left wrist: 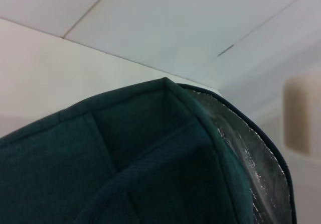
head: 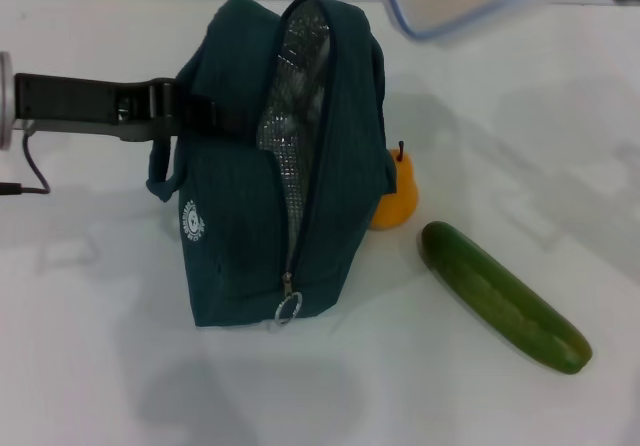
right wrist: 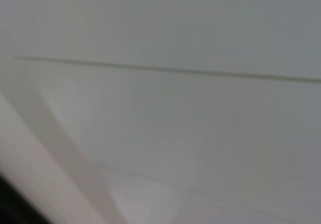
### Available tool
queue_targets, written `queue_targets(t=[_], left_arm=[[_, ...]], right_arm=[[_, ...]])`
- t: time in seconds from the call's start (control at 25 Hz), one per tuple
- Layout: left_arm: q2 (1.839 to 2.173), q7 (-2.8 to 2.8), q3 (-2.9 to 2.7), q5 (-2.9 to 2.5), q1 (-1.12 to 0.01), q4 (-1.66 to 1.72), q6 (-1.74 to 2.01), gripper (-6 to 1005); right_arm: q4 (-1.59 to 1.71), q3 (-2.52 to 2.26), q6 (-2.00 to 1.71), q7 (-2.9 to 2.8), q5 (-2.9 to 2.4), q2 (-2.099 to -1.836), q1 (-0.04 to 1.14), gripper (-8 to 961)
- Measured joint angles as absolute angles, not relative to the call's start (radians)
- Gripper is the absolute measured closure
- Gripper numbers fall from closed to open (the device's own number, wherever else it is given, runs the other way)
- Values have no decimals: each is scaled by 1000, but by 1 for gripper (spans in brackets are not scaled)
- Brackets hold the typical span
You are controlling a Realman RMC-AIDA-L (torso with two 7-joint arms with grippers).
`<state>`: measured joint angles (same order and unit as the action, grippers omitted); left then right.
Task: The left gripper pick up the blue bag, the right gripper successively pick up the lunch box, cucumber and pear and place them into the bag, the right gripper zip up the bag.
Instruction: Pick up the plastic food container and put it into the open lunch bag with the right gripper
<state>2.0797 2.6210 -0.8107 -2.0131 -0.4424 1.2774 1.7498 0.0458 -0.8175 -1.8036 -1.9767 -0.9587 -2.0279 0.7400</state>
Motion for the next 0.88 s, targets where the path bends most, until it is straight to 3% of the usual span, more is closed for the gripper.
queue_targets(t=[0.48,0.88], left_arm=[[2078,2619,-863,-2013,-469,1263,1749,967],[2077,2612,-849,-2011,-471,1262,1728,967]], right_arm=[[-4,-854,-1685,-1927,-952,-2028,911,827],[-49,-888,-1637,-1890,-1021,-2028,913,821]])
